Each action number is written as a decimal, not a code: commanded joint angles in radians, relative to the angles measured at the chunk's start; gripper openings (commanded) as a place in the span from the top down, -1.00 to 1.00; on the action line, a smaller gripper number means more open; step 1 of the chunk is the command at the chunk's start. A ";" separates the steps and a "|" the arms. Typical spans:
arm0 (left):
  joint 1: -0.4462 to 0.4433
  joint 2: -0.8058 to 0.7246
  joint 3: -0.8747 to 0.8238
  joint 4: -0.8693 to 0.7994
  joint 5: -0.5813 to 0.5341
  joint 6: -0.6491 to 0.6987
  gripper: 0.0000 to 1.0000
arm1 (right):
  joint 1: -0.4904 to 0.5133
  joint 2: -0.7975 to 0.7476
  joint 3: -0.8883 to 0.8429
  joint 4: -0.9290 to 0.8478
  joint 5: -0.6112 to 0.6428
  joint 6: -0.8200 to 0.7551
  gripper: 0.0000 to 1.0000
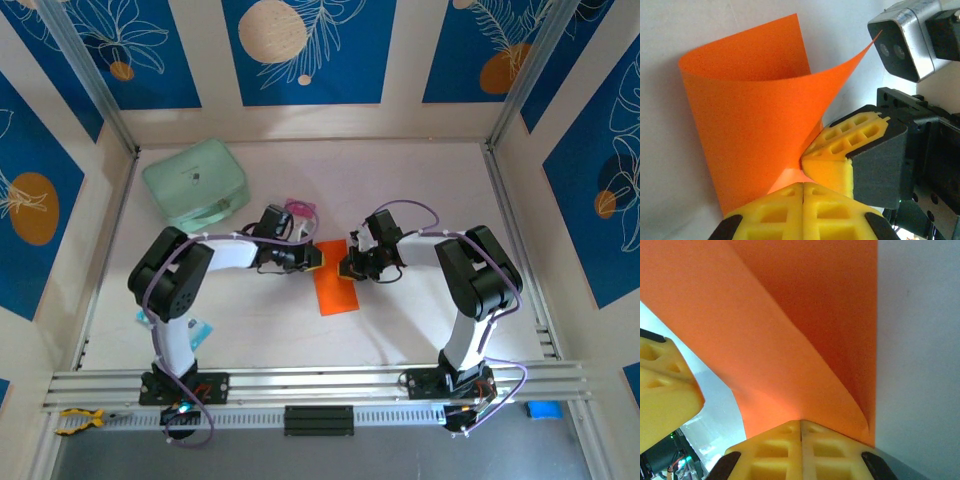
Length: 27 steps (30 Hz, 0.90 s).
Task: Fold a paper plane with a square sheet of paper (pick it up from the middle)
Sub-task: First fold the square sheet of paper in half at the center of the table.
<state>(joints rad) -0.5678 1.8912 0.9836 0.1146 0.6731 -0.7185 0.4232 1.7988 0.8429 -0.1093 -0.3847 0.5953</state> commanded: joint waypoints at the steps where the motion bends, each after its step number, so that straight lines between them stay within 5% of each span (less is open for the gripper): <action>1: -0.001 0.044 0.034 -0.012 0.022 0.051 0.95 | 0.003 0.050 -0.048 -0.156 0.125 -0.005 1.00; 10: 0.023 0.114 -0.016 -0.001 -0.011 0.079 0.96 | 0.006 0.042 -0.060 -0.155 0.125 0.001 1.00; 27: 0.051 0.151 0.162 -0.159 -0.010 0.122 0.94 | 0.007 0.050 -0.054 -0.156 0.127 -0.003 1.00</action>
<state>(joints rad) -0.5430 1.9923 1.1282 0.0067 0.6754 -0.6327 0.4244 1.7969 0.8421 -0.1108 -0.3817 0.5953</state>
